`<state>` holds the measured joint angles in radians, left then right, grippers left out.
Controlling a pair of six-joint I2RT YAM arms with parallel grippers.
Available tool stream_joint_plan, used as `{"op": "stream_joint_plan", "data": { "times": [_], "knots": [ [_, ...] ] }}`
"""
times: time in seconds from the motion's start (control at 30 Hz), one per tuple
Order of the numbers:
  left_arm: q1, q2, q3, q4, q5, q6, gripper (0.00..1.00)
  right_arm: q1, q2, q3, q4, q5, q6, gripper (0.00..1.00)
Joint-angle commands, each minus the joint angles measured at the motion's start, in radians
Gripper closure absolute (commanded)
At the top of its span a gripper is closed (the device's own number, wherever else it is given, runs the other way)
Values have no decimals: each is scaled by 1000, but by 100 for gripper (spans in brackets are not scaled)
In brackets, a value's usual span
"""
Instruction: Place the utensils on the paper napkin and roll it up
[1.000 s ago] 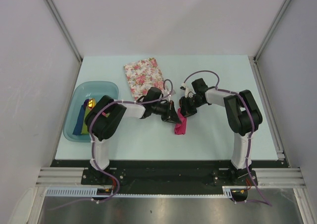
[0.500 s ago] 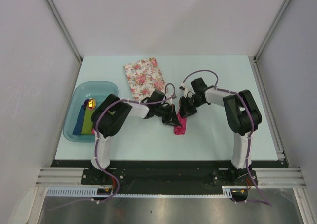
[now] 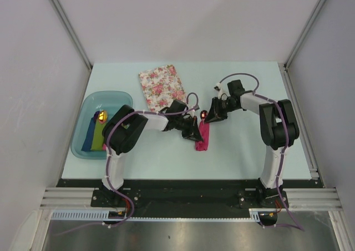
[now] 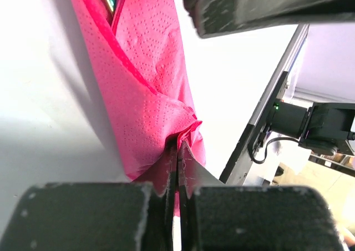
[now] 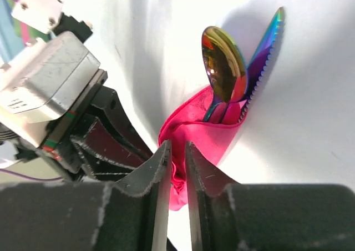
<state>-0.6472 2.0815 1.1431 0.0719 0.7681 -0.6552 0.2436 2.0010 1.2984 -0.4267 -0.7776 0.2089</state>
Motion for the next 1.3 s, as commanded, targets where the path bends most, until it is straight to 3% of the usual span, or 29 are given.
{"op": "stream_joint_plan", "data": {
  "times": [0.0,0.4,0.77,1.27],
  "knots": [
    [-3,35,18,-63,-78,60,100,-3,-13,13,45,-86,63,81],
    [-3,9,20,-50,-67,43,100,17,62,-59,68,41,-6,90],
    [-48,-77,70,77,-27,-38,100,28,82,-80,69,133,-20,99],
    [-98,35,90,238,-20,-144,100,33,71,-117,82,164,-6,100]
  ]
}}
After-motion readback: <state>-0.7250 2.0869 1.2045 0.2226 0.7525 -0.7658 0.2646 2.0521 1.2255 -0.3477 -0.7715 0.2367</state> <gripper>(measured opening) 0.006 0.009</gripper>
